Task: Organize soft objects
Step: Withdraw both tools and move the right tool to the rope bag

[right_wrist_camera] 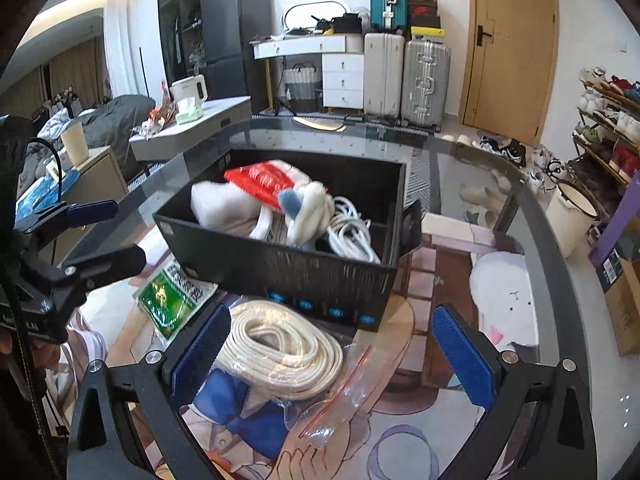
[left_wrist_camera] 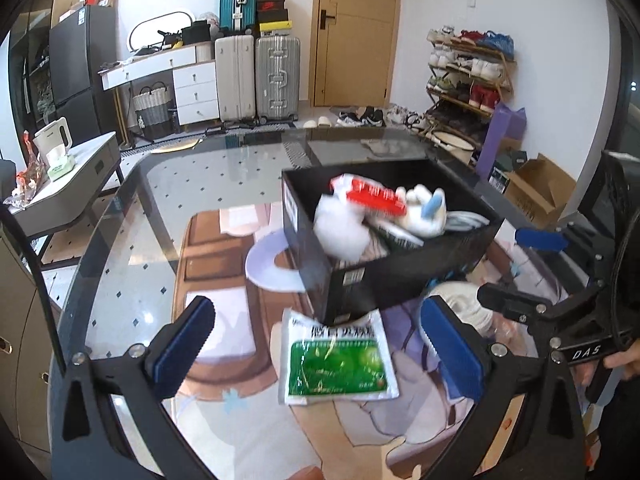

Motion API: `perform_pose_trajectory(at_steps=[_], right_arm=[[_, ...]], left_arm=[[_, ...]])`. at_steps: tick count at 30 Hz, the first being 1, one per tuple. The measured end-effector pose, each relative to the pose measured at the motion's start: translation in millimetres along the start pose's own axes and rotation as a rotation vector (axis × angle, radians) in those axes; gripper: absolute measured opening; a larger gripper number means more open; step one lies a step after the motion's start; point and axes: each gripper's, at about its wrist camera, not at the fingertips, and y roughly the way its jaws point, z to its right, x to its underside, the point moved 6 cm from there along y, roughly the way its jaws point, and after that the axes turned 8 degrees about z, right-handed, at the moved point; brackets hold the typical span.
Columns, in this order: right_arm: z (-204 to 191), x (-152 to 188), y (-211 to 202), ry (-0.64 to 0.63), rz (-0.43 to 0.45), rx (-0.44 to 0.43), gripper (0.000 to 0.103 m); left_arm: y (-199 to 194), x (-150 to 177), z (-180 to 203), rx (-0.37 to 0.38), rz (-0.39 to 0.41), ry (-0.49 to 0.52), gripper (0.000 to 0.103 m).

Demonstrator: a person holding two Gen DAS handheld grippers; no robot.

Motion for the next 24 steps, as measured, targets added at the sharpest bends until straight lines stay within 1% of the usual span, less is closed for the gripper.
perform_pose_trajectory(at_steps=[6,14,19,24], right_arm=[[-7.8,6.6,6.6,-0.025,-0.030,-0.029,0.102],[-18.9,23.0,19.7,-0.092,-0.112,-0.059,0.102],[-21.9,27.8,27.7,-0.124,-0.143,-0.068,0.102],[-22.1,25.7,36.0,-0.155,-0.156,-0.076,0.102]], left_arm=[[9.5,12.8,1.8,-0.009,-0.045,-0.002,0.103],[20.8,29.5,3.2,-0.001,-0.104,0.009,0.103],[21.9,33.2,5.8,0.007,-0.117,0.014,0.103],[23.4,34.7,6.3,0.007,-0.127,0.015,0.103]])
